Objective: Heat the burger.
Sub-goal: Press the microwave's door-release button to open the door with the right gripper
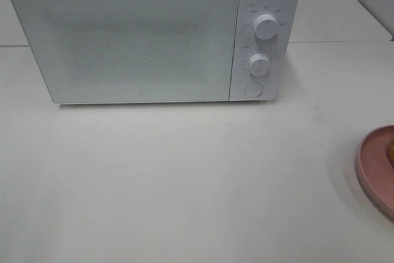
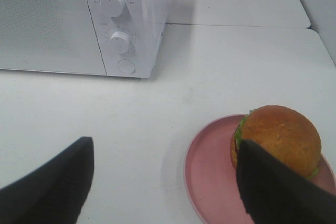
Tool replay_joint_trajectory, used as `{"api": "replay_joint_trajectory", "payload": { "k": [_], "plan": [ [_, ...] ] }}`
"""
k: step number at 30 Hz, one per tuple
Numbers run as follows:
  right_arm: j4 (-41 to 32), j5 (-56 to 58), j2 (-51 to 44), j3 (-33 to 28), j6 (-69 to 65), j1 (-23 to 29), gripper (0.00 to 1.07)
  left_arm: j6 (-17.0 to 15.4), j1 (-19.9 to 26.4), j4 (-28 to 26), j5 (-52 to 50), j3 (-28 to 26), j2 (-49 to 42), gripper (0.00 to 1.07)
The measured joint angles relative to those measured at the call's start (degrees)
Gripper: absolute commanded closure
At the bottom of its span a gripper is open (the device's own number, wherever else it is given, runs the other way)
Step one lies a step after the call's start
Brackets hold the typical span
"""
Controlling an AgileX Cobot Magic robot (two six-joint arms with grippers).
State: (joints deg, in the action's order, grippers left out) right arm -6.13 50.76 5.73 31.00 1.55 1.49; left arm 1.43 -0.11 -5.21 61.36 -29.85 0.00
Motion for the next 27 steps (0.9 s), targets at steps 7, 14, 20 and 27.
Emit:
{"api": "replay_joint_trajectory", "payload": {
  "k": [7,14,20,27],
  "plan": [
    [0.0,-7.0,5.9,-0.4,0.0,0.0,0.32,0.0,0.0,0.0,0.0,0.0,0.0,0.06],
    [-0.1,-18.9,11.9,-3.8,0.0,0.0,0.32,0.0,0.0,0.0,0.0,0.0,0.0,0.06],
    [-0.1,-26.5,17.4,-5.3,0.0,0.0,0.32,0.0,0.0,0.0,0.0,0.0,0.0,0.06],
    [-0.1,-34.8,25.4,-6.1,0.0,0.0,0.32,0.0,0.0,0.0,0.0,0.0,0.0,0.06]
  ]
}}
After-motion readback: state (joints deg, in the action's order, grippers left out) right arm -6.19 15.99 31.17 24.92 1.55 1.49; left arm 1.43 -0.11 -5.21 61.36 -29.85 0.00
